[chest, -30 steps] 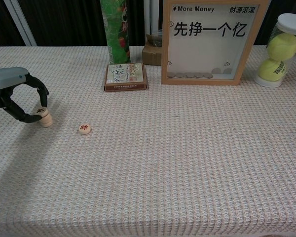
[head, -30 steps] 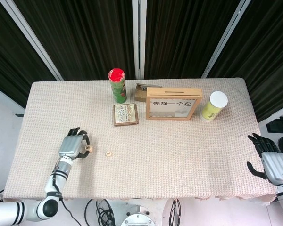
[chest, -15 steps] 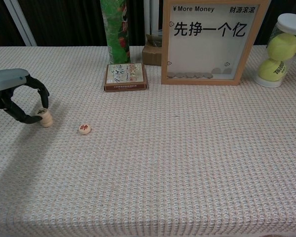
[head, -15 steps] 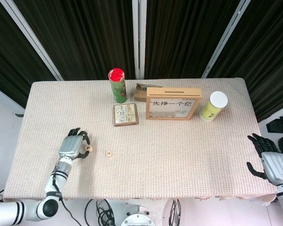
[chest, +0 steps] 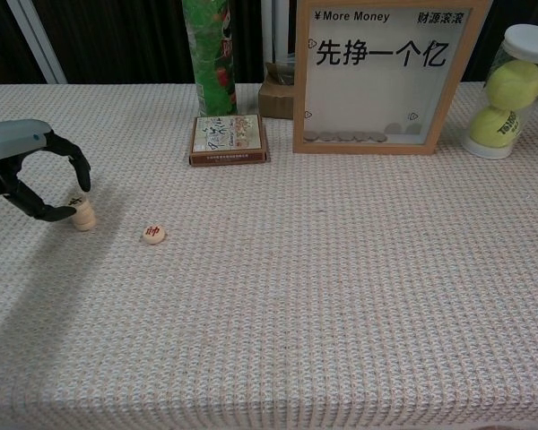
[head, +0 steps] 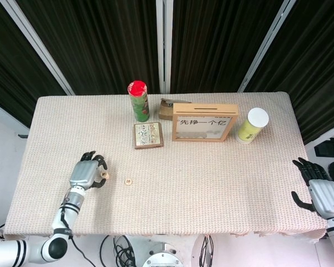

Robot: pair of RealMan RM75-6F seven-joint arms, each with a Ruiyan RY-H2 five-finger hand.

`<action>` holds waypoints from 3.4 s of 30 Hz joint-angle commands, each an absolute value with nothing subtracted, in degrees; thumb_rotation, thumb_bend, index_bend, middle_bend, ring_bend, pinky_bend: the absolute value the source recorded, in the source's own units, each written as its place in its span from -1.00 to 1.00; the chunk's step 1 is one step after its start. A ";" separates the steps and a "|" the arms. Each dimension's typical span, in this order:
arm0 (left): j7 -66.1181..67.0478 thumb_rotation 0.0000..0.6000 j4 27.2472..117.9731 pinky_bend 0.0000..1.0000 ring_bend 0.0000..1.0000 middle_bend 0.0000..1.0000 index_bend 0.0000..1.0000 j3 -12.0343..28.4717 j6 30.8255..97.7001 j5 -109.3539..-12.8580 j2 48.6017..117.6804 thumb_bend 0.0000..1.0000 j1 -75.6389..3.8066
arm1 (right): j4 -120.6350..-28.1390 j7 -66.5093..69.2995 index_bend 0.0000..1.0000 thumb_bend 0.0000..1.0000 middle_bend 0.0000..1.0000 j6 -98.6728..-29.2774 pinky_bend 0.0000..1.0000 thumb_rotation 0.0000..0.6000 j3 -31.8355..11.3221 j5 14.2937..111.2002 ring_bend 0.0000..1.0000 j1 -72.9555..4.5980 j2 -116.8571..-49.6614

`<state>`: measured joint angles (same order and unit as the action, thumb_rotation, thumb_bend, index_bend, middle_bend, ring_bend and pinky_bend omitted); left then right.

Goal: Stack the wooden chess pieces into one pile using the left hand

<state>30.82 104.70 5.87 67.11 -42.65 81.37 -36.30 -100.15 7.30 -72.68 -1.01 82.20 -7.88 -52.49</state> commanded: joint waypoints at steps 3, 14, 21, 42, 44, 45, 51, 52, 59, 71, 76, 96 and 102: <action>32.50 1.00 111.29 -0.98 -1.00 -0.66 -0.26 4.88 73.09 -50.00 79.71 -0.39 -34.75 | -100.10 7.22 -1.00 -0.33 -1.00 -72.46 -1.00 1.00 -1.02 82.14 -1.00 -7.98 -52.53; 38.52 1.00 108.82 -0.98 -1.00 -0.67 -0.28 2.42 71.65 -54.02 86.46 -0.40 -36.51 | -100.32 8.48 -1.00 -0.32 -1.00 -74.27 -1.00 1.00 -1.04 82.84 -1.00 -7.10 -51.90; 39.73 1.00 100.55 -0.98 -1.00 -0.69 -0.29 2.27 70.73 -57.19 91.36 -0.40 -37.31 | -100.03 10.00 -1.00 -0.33 -1.00 -75.17 -1.00 1.00 -0.97 83.57 -1.00 -6.62 -51.37; 37.03 1.00 95.15 -0.98 -1.00 -0.69 -0.26 3.18 65.23 -53.63 94.07 -0.42 -37.28 | -100.26 9.22 -1.00 -0.33 -1.00 -74.63 -1.00 1.00 -1.10 83.12 -1.00 -6.79 -51.56; 36.57 1.00 94.85 -0.98 -1.00 -0.69 -0.26 3.28 65.06 -53.89 94.35 -0.42 -37.23 | -100.22 9.27 -1.00 -0.33 -1.00 -74.59 -1.00 1.00 -1.11 83.08 -1.00 -6.80 -51.55; 36.28 1.00 94.66 -0.98 -1.00 -0.69 -0.25 3.36 64.94 -54.05 94.52 -0.42 -37.21 | -100.18 9.29 -1.00 -0.33 -1.00 -74.55 -1.00 1.00 -1.11 83.07 -1.00 -6.81 -51.56; 35.25 1.00 93.79 -0.98 -1.00 -0.69 -0.21 3.76 64.28 -54.52 95.12 -0.42 -37.21 | -100.03 9.47 -1.00 -0.33 -1.00 -74.38 -1.00 1.00 -1.14 83.00 -1.00 -6.86 -51.57; 35.08 1.00 93.73 -0.98 -1.00 -0.68 -0.20 3.81 64.17 -54.57 95.17 -0.42 -37.20 | -100.01 9.47 -1.00 -0.33 -1.00 -74.36 -1.00 1.00 -1.13 82.99 -1.00 -6.86 -51.56; 33.61 1.00 92.80 -0.99 -1.00 -0.66 -0.11 4.02 63.94 -55.22 95.61 -0.42 -36.78 | -100.03 9.37 -1.00 -0.33 -1.00 -74.13 -1.00 1.00 -1.10 82.95 -1.00 -6.94 -51.60; 33.12 1.00 92.01 -0.99 -1.00 -0.63 0.00 4.44 64.37 -55.92 95.89 -0.42 -36.15 | -100.11 8.95 -1.00 -0.33 -1.00 -73.76 -1.00 1.00 -1.08 82.82 -1.00 -7.09 -51.71; 33.38 1.00 94.19 -0.99 -1.00 -0.62 0.01 4.72 65.41 -57.07 94.63 -0.42 -35.88 | -100.01 8.91 -1.00 -0.33 -1.00 -73.67 -1.00 1.00 -1.10 82.78 -1.00 -7.15 -51.81; 36.29 1.00 105.33 -0.99 -1.00 -0.62 0.01 5.76 67.97 -51.70 82.64 -0.42 -34.35 | -100.68 7.48 -1.00 -0.33 -1.00 -73.57 -1.00 1.00 -0.76 83.40 -1.00 -7.30 -52.11; 33.16 1.00 102.27 -0.99 -1.00 -0.62 0.01 5.75 65.87 -50.90 82.05 -0.42 -34.14 | -100.67 7.33 -1.00 -0.33 -1.00 -73.46 -1.00 1.00 -0.76 83.25 -1.00 -7.34 -52.17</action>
